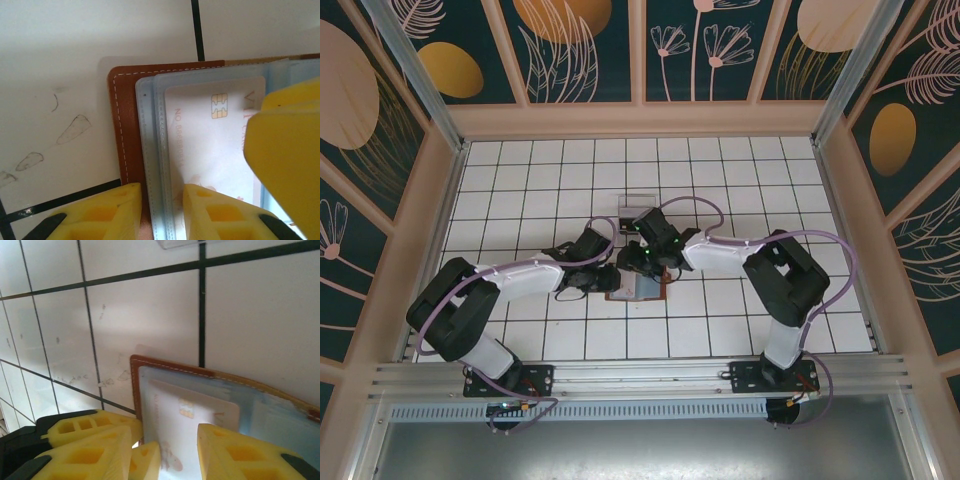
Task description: Take the credit cards out of the card holder
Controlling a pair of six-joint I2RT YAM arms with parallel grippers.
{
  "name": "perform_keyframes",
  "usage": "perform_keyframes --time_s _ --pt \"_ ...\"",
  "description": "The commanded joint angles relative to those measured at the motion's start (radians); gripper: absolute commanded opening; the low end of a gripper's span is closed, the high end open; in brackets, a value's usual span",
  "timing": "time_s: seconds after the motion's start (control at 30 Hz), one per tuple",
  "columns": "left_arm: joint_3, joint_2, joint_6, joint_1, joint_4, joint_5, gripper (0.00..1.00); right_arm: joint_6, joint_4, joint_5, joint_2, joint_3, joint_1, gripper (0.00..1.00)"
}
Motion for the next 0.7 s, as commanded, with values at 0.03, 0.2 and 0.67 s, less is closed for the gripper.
perform_keyframes --time_s 0.03,0.2,0.67 --pt "-0.020 -0.001 -0.019 -0.005 -0.029 -0.011 0.30 0.001 -0.042 -0.038 -0.011 -0.056 0.012 0.40" --pt "-0.020 -0.003 -0.019 -0.004 -0.030 -0.015 0.30 0.008 -0.021 -0.050 -0.014 -0.073 0.012 0.41" --pt "-0.012 -0.012 -0.019 -0.006 -0.044 -0.023 0.36 -0.034 -0.167 0.079 -0.018 -0.041 0.019 0.41"
